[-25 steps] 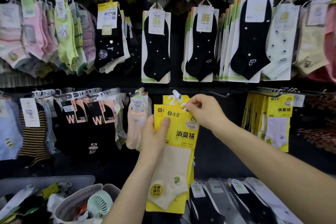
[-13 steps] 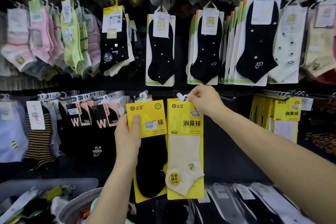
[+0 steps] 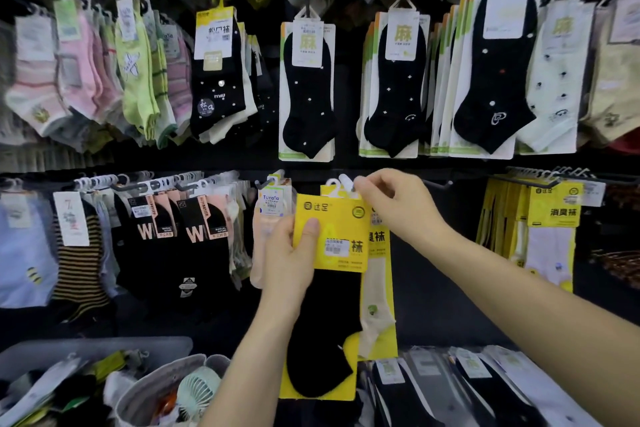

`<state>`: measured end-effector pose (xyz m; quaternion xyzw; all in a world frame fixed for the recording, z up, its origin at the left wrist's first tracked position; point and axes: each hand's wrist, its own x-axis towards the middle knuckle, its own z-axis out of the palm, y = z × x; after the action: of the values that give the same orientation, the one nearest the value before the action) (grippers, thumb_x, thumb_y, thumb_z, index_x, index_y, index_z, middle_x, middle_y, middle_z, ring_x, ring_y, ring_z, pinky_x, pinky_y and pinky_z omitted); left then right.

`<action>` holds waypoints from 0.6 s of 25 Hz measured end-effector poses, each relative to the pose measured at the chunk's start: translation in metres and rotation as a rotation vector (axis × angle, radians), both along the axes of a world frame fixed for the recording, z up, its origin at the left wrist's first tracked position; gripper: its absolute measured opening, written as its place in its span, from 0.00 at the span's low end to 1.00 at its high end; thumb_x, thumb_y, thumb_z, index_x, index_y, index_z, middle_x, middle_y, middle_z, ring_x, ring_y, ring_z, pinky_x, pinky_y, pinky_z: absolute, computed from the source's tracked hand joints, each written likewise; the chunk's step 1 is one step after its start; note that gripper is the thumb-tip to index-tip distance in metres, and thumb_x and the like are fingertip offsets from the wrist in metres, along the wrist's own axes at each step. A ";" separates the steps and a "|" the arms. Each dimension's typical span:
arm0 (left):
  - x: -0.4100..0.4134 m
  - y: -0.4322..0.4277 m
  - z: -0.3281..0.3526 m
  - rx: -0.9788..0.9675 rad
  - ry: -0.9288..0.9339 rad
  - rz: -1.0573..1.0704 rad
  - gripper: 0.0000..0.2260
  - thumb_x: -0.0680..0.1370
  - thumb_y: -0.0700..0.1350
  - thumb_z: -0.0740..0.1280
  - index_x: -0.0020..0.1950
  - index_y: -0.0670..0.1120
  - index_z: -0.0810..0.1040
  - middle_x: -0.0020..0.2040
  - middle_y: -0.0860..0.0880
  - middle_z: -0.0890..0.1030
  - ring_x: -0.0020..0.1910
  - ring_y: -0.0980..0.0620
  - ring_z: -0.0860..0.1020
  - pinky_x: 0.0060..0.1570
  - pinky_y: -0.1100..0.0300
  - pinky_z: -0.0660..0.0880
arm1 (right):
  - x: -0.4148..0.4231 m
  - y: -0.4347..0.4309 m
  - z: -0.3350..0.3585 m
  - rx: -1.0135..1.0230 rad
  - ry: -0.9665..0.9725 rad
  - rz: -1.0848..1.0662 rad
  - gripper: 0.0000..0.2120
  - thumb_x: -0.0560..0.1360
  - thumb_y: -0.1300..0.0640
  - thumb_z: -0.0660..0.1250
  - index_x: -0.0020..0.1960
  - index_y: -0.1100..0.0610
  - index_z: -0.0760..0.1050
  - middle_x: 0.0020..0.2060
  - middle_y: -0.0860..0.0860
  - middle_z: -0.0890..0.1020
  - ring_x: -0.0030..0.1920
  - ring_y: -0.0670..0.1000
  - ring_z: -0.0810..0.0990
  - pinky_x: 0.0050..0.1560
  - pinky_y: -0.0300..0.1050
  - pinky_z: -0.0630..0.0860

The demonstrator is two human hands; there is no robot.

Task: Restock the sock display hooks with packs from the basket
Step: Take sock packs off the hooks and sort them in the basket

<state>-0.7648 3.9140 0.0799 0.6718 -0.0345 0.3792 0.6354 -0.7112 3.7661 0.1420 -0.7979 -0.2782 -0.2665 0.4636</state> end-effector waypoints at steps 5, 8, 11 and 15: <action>0.010 -0.027 -0.007 -0.056 0.055 -0.086 0.01 0.78 0.43 0.64 0.49 0.46 0.75 0.46 0.44 0.82 0.44 0.47 0.81 0.43 0.53 0.78 | 0.006 -0.018 -0.006 -0.016 0.138 -0.022 0.04 0.74 0.52 0.69 0.42 0.51 0.79 0.41 0.47 0.81 0.45 0.46 0.79 0.45 0.41 0.75; 0.016 -0.027 -0.008 -0.064 0.068 -0.067 0.08 0.77 0.40 0.66 0.55 0.43 0.73 0.48 0.43 0.82 0.45 0.47 0.81 0.43 0.56 0.78 | 0.013 -0.019 0.005 -0.008 0.138 -0.035 0.04 0.74 0.52 0.69 0.41 0.51 0.79 0.40 0.45 0.80 0.45 0.46 0.78 0.46 0.42 0.75; 0.020 -0.026 -0.010 -0.053 0.054 -0.073 0.09 0.77 0.39 0.66 0.56 0.46 0.72 0.48 0.47 0.81 0.43 0.52 0.81 0.41 0.61 0.77 | 0.020 -0.013 0.011 -0.047 0.157 -0.088 0.05 0.74 0.51 0.69 0.41 0.51 0.79 0.39 0.45 0.79 0.44 0.46 0.77 0.41 0.39 0.72; 0.026 -0.019 -0.016 -0.026 0.044 -0.044 0.10 0.76 0.39 0.67 0.49 0.54 0.72 0.47 0.51 0.81 0.42 0.58 0.81 0.40 0.65 0.77 | 0.026 -0.008 0.011 -0.106 0.168 -0.125 0.07 0.74 0.49 0.69 0.38 0.47 0.77 0.37 0.44 0.78 0.43 0.46 0.77 0.41 0.43 0.74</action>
<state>-0.7390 3.8955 0.0642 0.6707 -0.0302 0.3506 0.6529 -0.6848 3.7578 0.1530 -0.8565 -0.2019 -0.2120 0.4251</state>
